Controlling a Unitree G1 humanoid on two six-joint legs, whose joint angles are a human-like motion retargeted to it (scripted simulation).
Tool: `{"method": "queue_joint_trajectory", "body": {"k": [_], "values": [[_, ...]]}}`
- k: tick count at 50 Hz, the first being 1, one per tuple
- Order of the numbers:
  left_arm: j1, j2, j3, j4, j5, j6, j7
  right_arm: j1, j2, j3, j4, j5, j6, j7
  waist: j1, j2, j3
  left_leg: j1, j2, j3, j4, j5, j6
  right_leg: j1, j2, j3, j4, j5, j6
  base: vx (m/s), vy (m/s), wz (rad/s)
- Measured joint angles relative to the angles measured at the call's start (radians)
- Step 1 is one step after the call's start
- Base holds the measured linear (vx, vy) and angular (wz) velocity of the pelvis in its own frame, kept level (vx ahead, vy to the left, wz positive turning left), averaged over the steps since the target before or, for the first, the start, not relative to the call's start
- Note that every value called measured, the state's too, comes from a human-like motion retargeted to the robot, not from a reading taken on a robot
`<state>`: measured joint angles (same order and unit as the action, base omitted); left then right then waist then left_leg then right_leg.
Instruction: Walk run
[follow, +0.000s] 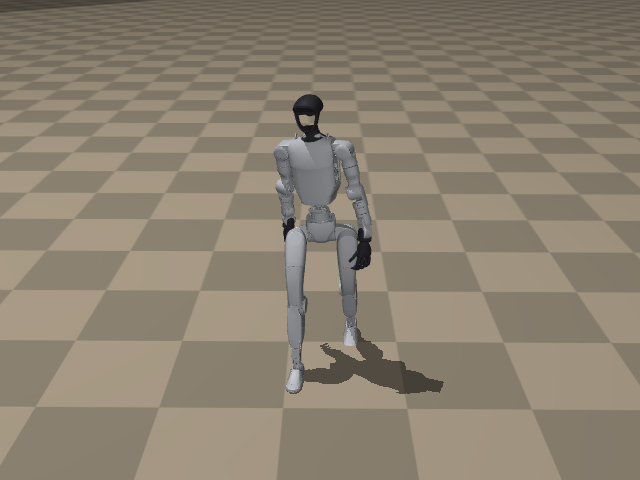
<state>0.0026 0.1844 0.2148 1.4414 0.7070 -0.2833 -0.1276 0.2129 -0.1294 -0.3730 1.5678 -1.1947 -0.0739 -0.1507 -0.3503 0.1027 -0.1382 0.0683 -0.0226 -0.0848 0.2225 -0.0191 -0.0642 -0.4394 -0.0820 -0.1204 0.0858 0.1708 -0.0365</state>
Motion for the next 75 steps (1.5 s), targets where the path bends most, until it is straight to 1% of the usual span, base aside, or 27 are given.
{"method": "queue_joint_trajectory", "body": {"k": [4, 5, 7, 11, 14, 17, 23, 27, 28, 30, 32, 35, 37, 40, 42, 43, 46, 49, 52, 57, 61, 63, 65, 67, 69, 73, 75], "values": [[0.108, -0.032, 0.002, 0.119, 0.074, 0.058, 0.078, -0.061, -0.016, 0.018, 0.005, 0.033, -0.016, 0.01, -0.015, -0.013, -0.006, -0.095, -0.013, -0.037, 0.29, 0.341, -0.111, 0.069, -0.009, 0.03, 0.028, -0.068, -0.029, 0.94, -0.46, 0.08], [0.128, -0.036, 0.008, 0.148, 0.089, 0.077, 0.112, -0.085, -0.02, 0.028, 0.005, 0.044, -0.023, 0.014, -0.019, -0.033, -0.011, -0.139, -0.038, -0.03, 0.389, 0.396, -0.122, 0.091, -0.03, -0.011, 0.022, -0.075, -0.039, 0.62, -0.32, -0.31], [0.174, -0.043, 0.004, 0.171, 0.116, 0.138, 0.159, -0.133, -0.024, 0.045, -0.007, 0.063, -0.044, 0.019, 0.0, -0.068, -0.024, -0.222, -0.049, 0.032, 0.531, 0.464, -0.078, 0.125, -0.03, 0.018, 0.011, -0.104, -0.051, 0.56, -0.3, -0.37], [0.267, -0.054, 0.005, 0.161, 0.245, 0.195, 0.168, -0.229, -0.028, 0.069, -0.043, 0.081, -0.095, 0.031, 0.011, -0.095, -0.016, -0.383, 0.025, 0.128, 0.674, 0.291, 0.018, 0.196, -0.012, 0.024, -0.011, -0.139, -0.059, 0.63, -0.34, -0.25], [0.311, -0.052, 0.005, 0.163, 0.308, 0.19, 0.117, -0.293, -0.031, 0.098, -0.081, 0.093, -0.139, 0.046, 0.064, -0.129, -0.004, -0.487, 0.02, 0.181, 0.636, 0.18, 0.065, 0.246, 0.014, 0.079, -0.028, -0.156, -0.074, 0.58, -0.27, -1.02], [0.333, -0.048, 0.01, 0.174, 0.328, 0.181, 0.05, -0.337, -0.036, 0.115, -0.126, 0.102, -0.186, 0.07, 0.106, -0.132, 0.012, -0.547, -0.004, 0.17, 0.459, 0.112, 0.058, 0.298, 0.058, 0.109, -0.044, -0.179, -0.087, 0.63, -0.21, -0.73], [0.327, -0.063, 0.06, 0.174, 0.251, 0.196, 0.019, -0.375, -0.045, 0.118, -0.19, 0.108, -0.24, 0.079, 0.156, -0.098, 0.051, -0.57, -0.027, 0.179, 0.01, 0.103, 0.061, 0.405, 0.166, 0.124, -0.046, -0.245, -0.114, 0.65, -0.15, -0.36], [0.303, -0.067, 0.079, 0.152, 0.199, 0.168, 0.022, -0.357, -0.043, 0.105, -0.18, 0.103, -0.245, 0.065, 0.172, -0.1, 0.052, -0.592, -0.084, 0.215, -0.166, 0.01, 0.014, 0.464, 0.201, 0.124, -0.039, -0.285, -0.122, 0.6, -0.12, -0.05], [0.293, -0.066, 0.081, 0.146, 0.19, 0.162, 0.025, -0.347, -0.041, 0.099, -0.17, 0.098, -0.24, 0.062, 0.169, -0.101, 0.051, -0.588, -0.089, 0.242, -0.194, 0.0, 0.016, 0.476, 0.207, 0.116, -0.035, -0.29, -0.121, 0.73, -0.11, 0.2], [0.274, -0.062, 0.086, 0.135, 0.176, 0.153, 0.034, -0.321, -0.038, 0.091, -0.144, 0.084, -0.225, 0.053, 0.176, -0.11, 0.044, -0.575, -0.104, 0.27, -0.205, 0.015, 0.069, 0.498, 0.212, 0.11, -0.025, -0.289, -0.109, 0.91, -0.12, 0.04], [0.259, -0.056, 0.094, 0.122, 0.16, 0.149, 0.047, -0.286, -0.034, 0.084, -0.103, 0.061, -0.202, 0.035, 0.202, -0.133, 0.024, -0.571, -0.119, 0.233, -0.172, 0.058, 0.161, 0.511, 0.205, 0.12, -0.007, -0.261, -0.079, 0.91, -0.12, -0.5], [0.242, -0.043, 0.115, 0.108, 0.125, 0.135, 0.058, -0.232, -0.02, 0.072, -0.03, 0.016, -0.143, 0.008, 0.248, -0.166, 0.003, -0.546, -0.128, 0.198, -0.166, 0.142, 0.182, 0.535, 0.183, 0.096, 0.041, -0.16, 0.002, 0.84, -0.13, -0.77], [0.222, -0.029, 0.131, 0.114, 0.068, 0.117, 0.058, -0.192, -0.007, 0.065, 0.033, -0.001, -0.095, -0.018, 0.241, -0.199, -0.011, -0.531, -0.142, 0.174, -0.131, 0.116, 0.212, 0.534, 0.156, 0.091, 0.116, 0.008, 0.114, 1.06, -0.13, -0.29], [0.166, 0.003, 0.128, 0.135, -0.04, 0.095, 0.045, -0.147, 0.003, 0.054, 0.116, 0.028, -0.078, -0.048, 0.19, -0.169, -0.003, -0.486, -0.112, 0.131, -0.088, 0.047, 0.231, 0.463, 0.244, 0.153, 0.315, 0.232, 0.287, 0.66, -0.2, 0.53], [0.124, 0.021, 0.129, 0.135, -0.102, 0.087, 0.056, -0.121, 0.013, 0.058, 0.131, 0.055, -0.093, -0.035, 0.172, -0.136, 0.015, -0.45, -0.022, 0.144, -0.062, 0.0, 0.199, 0.385, 0.329, 0.114, 0.47, 0.312, 0.298, 0.85, -0.53, 0.06], [0.099, 0.025, 0.124, 0.135, -0.132, 0.082, 0.068, -0.107, 0.014, 0.059, 0.128, 0.065, -0.092, -0.024, 0.178, -0.125, 0.023, -0.436, 0.0, 0.134, -0.047, -0.024, 0.188, 0.346, 0.339, 0.102, 0.542, 0.327, 0.298, 0.68, -0.25, -0.4], [0.027, 0.024, 0.09, 0.114, -0.167, 0.063, 0.086, -0.065, 0.005, 0.041, 0.107, 0.086, -0.083, -0.017, 0.173, -0.084, 0.035, -0.378, -0.006, 0.131, -0.051, -0.064, 0.216, 0.219, 0.293, 0.111, 0.69, 0.177, 0.287, 0.67, 0.2, 0.02], [-0.023, 0.031, 0.04, 0.053, -0.152, 0.047, 0.07, -0.034, 0.001, 0.014, 0.09, 0.086, -0.091, -0.037, 0.146, -0.056, 0.029, -0.32, 0.0, 0.132, -0.078, -0.088, 0.218, 0.114, 0.21, 0.083, 0.67, 0.059, 0.221, 0.66, 0.04, 0.56], [-0.056, 0.043, -0.011, -0.022, -0.127, 0.021, 0.054, -0.009, 0.0, -0.002, 0.069, 0.089, -0.092, -0.039, 0.118, -0.046, 0.024, -0.257, -0.01, 0.121, -0.108, -0.115, 0.218, 0.045, 0.099, 0.029, 0.519, -0.049, 0.146, 0.7, -0.1, 0.57], [-0.103, 0.068, -0.062, -0.102, -0.086, -0.001, 0.045, -0.017, -0.003, -0.01, 0.045, 0.114, -0.091, -0.026, 0.082, -0.086, 0.04, -0.135, -0.075, 0.091, -0.131, -0.172, 0.211, 0.017, -0.077, -0.033, 0.118, -0.075, 0.134, 0.72, -0.15, 0.54], [-0.095, 0.069, -0.071, -0.108, -0.067, -0.003, 0.067, -0.03, -0.004, -0.006, 0.026, 0.114, -0.101, -0.023, 0.088, -0.067, 0.039, -0.053, -0.051, 0.09, -0.14, -0.217, 0.184, -0.014, -0.056, 0.051, -0.129, -0.11, 0.102, 0.71, -0.21, 0.1], [-0.073, 0.066, -0.063, -0.087, -0.064, -0.001, 0.075, -0.042, -0.007, 0.006, 0.025, 0.109, -0.11, -0.022, 0.089, -0.067, 0.032, -0.024, -0.049, 0.096, -0.128, -0.235, 0.165, -0.024, -0.049, 0.075, -0.119, -0.093, 0.104, 0.94, -0.4, 0.0], [-0.042, 0.058, -0.047, -0.048, -0.061, 0.002, 0.074, -0.06, -0.013, 0.019, 0.028, 0.096, -0.105, -0.021, 0.079, -0.064, 0.02, -0.007, -0.043, 0.099, -0.104, -0.233, 0.14, -0.036, -0.03, 0.106, -0.047, -0.072, 0.046, 0.77, -0.3, 0.36], [-0.009, 0.05, -0.045, 0.018, -0.058, 0.015, 0.059, -0.066, -0.021, 0.014, 0.025, 0.072, -0.098, -0.019, 0.034, -0.05, 0.005, 0.006, -0.033, 0.066, -0.066, -0.179, 0.105, -0.012, -0.025, 0.093, -0.033, -0.019, 0.071, 0.88, -0.34, 0.99], [0.022, 0.047, -0.036, 0.086, -0.038, 0.045, 0.031, -0.068, -0.025, 0.013, 0.022, 0.056, -0.1, -0.02, 0.011, -0.035, -0.012, 0.004, -0.009, 0.05, -0.017, -0.063, 0.051, 0.03, -0.021, 0.071, -0.018, -0.012, 0.08, 0.97, -0.46, 0.59], [0.1, 0.02, 0.0, 0.17, 0.026, 0.126, 0.031, -0.09, -0.028, 0.0, 0.041, 0.071, -0.098, -0.016, 0.011, -0.038, -0.03, -0.077, 0.023, 0.014, 0.229, 0.267, -0.057, 0.091, -0.019, 0.088, 0.018, -0.077, 0.008, 0.83, -0.43, 0.4], [0.135, 0.013, 0.025, 0.196, 0.022, 0.127, 0.037, -0.116, -0.027, 0.012, 0.041, 0.086, -0.098, 0.004, 0.02, -0.08, -0.04, -0.159, -0.003, 0.045, 0.415, 0.388, -0.069, 0.129, -0.041, 0.053, 0.011, -0.097, -0.029, 0.7, -0.44, -0.06]]}}
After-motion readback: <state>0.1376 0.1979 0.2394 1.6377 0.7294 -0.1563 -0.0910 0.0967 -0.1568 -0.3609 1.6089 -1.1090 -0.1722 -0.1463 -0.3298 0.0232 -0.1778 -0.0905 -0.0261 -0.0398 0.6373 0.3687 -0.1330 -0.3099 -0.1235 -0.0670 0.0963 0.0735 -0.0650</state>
